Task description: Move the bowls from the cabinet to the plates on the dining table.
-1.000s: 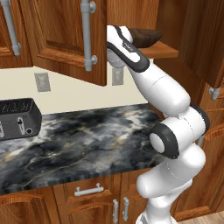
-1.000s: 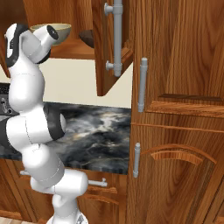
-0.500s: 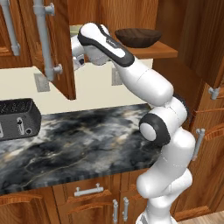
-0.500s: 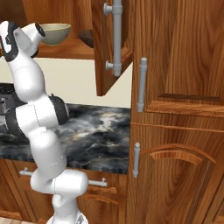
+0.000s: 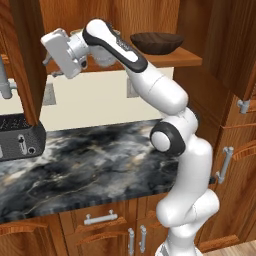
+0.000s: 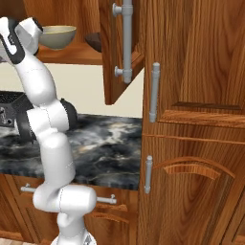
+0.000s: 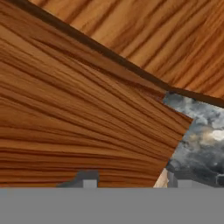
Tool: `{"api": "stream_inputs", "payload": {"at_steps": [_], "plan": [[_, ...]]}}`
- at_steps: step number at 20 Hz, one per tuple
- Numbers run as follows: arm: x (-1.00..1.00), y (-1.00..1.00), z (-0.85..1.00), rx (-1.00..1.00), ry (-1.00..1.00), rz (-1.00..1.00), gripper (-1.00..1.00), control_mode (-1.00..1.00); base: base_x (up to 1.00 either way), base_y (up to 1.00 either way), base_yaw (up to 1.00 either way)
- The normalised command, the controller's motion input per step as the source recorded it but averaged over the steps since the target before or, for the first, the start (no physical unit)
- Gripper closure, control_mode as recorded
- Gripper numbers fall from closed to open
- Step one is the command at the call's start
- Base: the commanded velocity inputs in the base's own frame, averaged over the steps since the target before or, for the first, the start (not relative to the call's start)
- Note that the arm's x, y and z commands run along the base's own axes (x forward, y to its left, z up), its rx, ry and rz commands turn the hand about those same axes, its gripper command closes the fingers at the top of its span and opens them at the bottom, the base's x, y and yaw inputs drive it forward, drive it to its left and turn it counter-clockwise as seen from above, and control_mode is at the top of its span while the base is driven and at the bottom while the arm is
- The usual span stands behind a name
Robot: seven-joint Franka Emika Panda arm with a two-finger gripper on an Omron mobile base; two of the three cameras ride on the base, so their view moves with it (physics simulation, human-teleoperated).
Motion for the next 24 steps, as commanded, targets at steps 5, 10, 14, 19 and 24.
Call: {"api": "stream_inputs", "payload": {"at_steps": [5, 10, 14, 19, 24], "plan": [[-0.39, -0.04, 0.05, -0.22, -0.13, 0.04, -1.0, -1.0, 0.0, 0.0, 0.0], [-0.5, -0.21, 0.12, -0.31, -0.18, 0.03, -1.0, -1.0, 0.0, 0.0, 0.0], [-0.67, -0.27, 0.1, -0.33, -0.21, 0.01, -1.0, -1.0, 0.0, 0.0, 0.0], [-0.71, -0.41, 0.0, -0.31, -0.19, 0.02, -1.0, -1.0, 0.0, 0.0, 0.0], [-0.74, -0.65, -0.14, -0.29, -0.17, 0.0, -1.0, -1.0, 0.0, 0.0, 0.0]]}}
